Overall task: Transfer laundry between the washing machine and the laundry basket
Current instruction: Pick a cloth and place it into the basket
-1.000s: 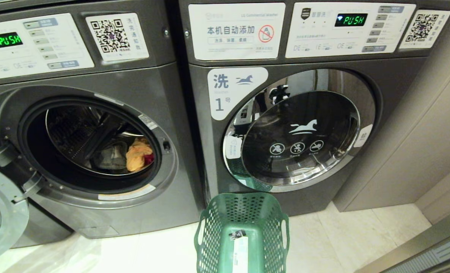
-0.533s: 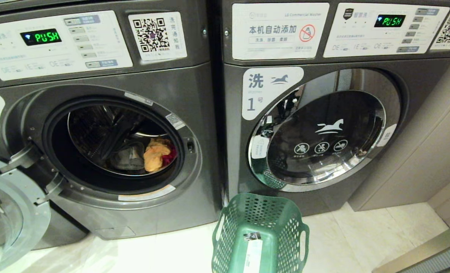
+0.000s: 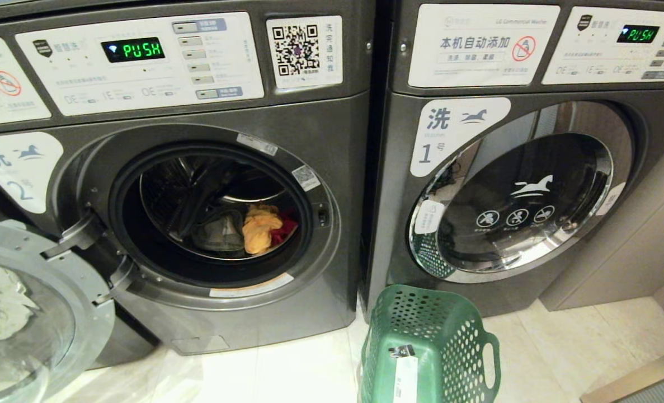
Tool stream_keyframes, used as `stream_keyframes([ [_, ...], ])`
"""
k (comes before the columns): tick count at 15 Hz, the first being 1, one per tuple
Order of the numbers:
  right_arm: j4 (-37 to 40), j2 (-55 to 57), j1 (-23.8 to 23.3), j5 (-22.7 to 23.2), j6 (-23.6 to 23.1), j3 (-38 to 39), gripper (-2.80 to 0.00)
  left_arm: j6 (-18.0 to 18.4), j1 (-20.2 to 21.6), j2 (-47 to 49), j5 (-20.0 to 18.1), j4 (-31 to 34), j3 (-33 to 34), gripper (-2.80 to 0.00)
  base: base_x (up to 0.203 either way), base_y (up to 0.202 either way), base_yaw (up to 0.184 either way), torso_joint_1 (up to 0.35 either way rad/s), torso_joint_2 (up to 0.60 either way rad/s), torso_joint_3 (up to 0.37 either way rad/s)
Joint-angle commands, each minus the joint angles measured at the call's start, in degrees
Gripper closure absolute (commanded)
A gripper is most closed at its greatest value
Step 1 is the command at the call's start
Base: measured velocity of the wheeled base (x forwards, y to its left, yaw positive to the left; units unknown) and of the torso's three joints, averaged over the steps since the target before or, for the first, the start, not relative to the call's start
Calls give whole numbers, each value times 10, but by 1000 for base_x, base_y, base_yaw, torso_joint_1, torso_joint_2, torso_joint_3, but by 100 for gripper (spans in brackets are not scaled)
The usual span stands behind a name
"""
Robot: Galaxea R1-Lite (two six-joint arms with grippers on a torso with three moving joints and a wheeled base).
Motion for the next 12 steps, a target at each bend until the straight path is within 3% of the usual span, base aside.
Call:
stream_keyframes([
  [1, 0, 0, 0, 0, 0, 0, 0, 0, 0, 1, 0, 0, 0, 0, 0, 199, -3, -2, 3, 7],
  [9, 0, 0, 0, 0, 0, 0, 0, 0, 0, 1, 0, 1, 0, 0, 0, 194, -2, 2, 4, 2],
  [12, 0, 0, 0, 0, 0, 0, 0, 0, 0, 1, 1, 0, 0, 0, 0, 67, -3, 0, 4, 0],
])
